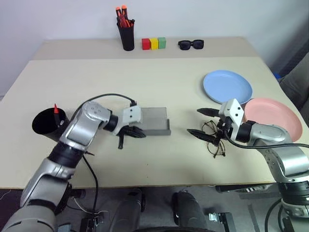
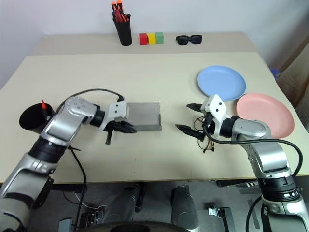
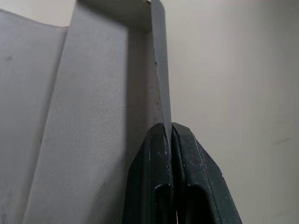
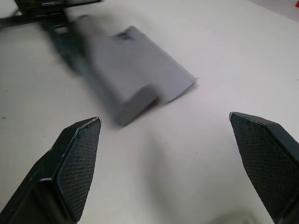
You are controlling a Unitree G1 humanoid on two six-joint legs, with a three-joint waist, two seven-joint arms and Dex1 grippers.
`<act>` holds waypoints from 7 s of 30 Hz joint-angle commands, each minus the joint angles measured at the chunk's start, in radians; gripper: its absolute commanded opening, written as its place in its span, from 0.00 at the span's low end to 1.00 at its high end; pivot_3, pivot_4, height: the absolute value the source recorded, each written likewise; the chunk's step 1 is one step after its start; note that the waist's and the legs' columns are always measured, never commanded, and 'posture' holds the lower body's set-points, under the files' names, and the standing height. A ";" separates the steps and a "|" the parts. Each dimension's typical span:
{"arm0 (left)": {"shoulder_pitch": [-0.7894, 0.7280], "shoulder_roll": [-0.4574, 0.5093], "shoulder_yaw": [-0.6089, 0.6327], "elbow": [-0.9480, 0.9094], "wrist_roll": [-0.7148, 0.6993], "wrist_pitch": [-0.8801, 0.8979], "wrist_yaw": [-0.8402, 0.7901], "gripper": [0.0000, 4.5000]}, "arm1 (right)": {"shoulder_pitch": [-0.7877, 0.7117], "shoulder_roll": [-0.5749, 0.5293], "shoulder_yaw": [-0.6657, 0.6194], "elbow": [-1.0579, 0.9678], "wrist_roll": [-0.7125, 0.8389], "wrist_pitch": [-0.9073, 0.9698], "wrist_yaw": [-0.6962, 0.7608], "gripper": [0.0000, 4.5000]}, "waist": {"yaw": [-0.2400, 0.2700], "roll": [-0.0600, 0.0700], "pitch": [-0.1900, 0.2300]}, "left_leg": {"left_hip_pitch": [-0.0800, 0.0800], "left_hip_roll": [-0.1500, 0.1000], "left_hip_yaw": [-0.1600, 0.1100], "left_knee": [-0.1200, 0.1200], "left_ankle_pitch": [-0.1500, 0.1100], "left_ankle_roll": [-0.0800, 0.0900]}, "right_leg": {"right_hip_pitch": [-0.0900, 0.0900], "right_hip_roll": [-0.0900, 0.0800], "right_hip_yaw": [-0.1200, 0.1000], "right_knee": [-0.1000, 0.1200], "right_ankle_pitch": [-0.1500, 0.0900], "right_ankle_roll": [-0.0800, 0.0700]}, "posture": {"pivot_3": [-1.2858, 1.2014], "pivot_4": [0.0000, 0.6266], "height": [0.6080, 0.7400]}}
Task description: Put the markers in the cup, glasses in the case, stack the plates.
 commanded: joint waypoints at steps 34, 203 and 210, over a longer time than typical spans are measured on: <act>0.562 -0.080 0.261 -0.448 -0.240 -0.333 0.475 0.76 | 0.165 -0.148 -0.229 -0.089 0.180 0.471 -0.056 1.00 | 0.020 0.004 -0.002 | 0.001 0.000 0.004 0.001 -0.001 0.002 | 0.001 -0.004 0.001 -0.003 -0.002 -0.004 | 0.52 0.24 1.00; 0.907 -0.137 0.428 -0.526 -0.294 -0.388 0.737 0.77 | -0.414 0.190 0.464 -0.046 -0.374 0.174 0.013 0.78 | 0.017 0.006 -0.002 | -0.001 0.001 0.004 -0.003 -0.003 0.002 | -0.001 -0.003 0.001 -0.010 -0.002 -0.006 | 0.52 0.24 1.00; 0.737 -0.166 0.474 -0.541 -0.480 -0.139 0.849 0.64 | -0.404 0.170 0.368 -0.067 -0.296 0.146 0.044 0.78 | 0.024 0.006 -0.002 | -0.001 0.000 0.003 -0.002 -0.002 0.003 | -0.001 -0.002 0.001 -0.010 -0.001 -0.006 | 0.52 0.24 1.00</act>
